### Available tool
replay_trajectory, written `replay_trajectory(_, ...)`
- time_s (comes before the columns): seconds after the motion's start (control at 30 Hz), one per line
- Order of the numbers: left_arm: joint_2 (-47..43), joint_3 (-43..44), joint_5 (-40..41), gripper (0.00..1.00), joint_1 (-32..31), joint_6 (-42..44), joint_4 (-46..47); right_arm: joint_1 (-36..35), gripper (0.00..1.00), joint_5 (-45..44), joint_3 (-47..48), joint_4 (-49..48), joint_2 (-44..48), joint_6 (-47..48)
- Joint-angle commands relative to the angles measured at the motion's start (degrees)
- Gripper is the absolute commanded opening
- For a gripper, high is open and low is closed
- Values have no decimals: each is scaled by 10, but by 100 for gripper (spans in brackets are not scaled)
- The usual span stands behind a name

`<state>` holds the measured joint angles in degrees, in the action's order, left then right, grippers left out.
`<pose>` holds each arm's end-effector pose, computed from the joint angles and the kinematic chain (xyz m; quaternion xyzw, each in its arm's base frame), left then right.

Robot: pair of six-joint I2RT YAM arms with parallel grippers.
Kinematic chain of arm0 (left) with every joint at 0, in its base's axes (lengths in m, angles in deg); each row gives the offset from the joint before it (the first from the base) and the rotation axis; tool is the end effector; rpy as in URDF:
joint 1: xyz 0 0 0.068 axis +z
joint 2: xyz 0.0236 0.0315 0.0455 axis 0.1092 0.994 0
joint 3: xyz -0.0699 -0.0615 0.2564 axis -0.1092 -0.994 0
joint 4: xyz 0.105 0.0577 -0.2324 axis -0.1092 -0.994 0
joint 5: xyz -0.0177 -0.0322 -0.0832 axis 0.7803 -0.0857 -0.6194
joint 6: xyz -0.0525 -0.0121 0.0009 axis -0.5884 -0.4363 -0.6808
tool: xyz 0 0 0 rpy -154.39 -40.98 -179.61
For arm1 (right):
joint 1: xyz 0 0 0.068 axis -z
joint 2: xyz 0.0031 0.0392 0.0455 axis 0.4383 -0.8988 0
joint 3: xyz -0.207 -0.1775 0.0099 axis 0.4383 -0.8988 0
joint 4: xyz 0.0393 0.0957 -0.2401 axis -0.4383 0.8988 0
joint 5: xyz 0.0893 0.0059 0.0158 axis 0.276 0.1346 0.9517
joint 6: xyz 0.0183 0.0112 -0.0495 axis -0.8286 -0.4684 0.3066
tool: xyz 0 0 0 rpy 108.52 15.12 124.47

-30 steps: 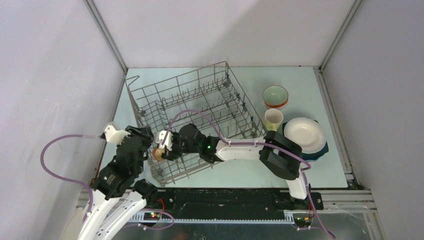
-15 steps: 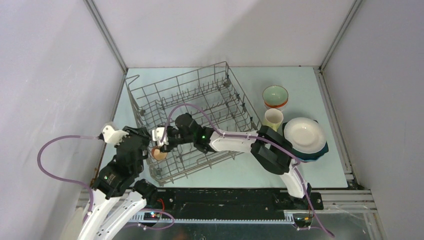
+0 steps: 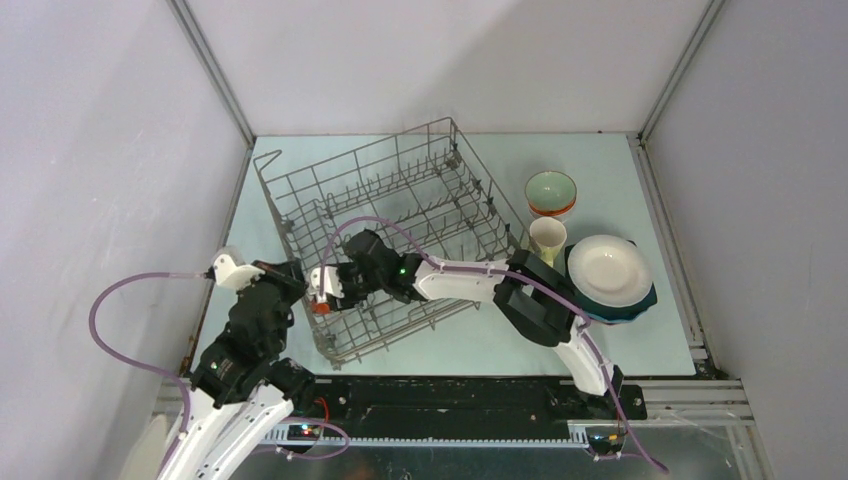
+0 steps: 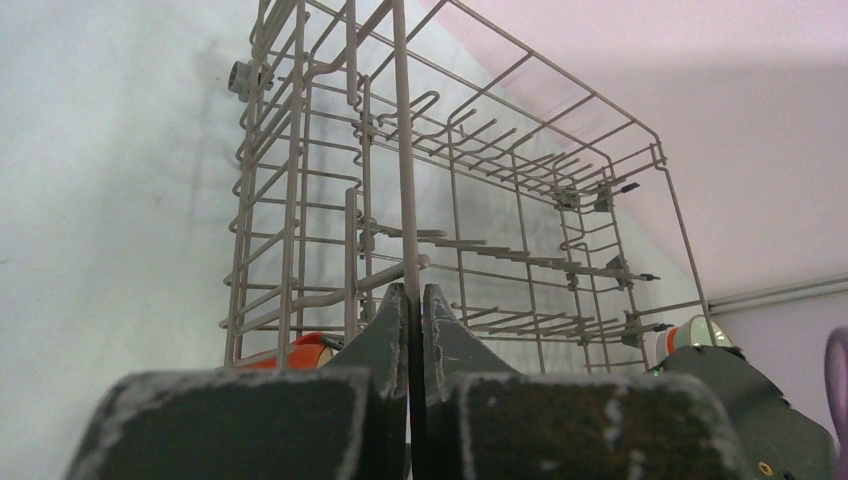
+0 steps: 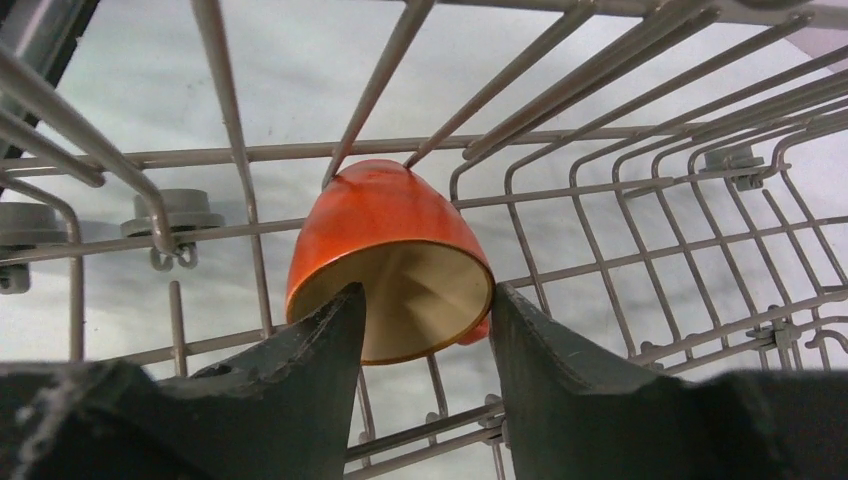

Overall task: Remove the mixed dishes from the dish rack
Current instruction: Pick up the cup from the dish rack.

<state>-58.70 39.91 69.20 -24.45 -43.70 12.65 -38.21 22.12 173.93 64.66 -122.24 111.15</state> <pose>0.0807 -0.0218 0.2951 -0.3210 0.7143 -0.1538 0.6026 0.2023 0.4537 0.1887 -0.7290 0.4474 0.2952 0.4258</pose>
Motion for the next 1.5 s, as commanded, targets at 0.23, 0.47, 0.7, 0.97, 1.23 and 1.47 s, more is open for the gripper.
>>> replay_trajectory(0.23,14,-15,-153,0,-13,32,13,-23,49,4,21,-10,-22,-4)
replay_trajectory(0.47,18,-16,-157,0,-13,36,18,-29,33,15,24,-46,-25,-16)
replay_trajectory(0.7,18,-15,-154,0,-14,37,15,-32,7,34,20,-44,-24,-24)
replay_trajectory(0.97,17,-11,-133,0,-14,31,2,-32,0,-35,-61,-139,45,-56)
replay_trajectory(1.23,14,-8,-111,0,-14,20,-16,-25,0,-109,-151,-275,134,-130)
replay_trajectory(1.47,8,-7,-88,0,-14,8,-32,-24,0,-229,-194,-354,179,-150)
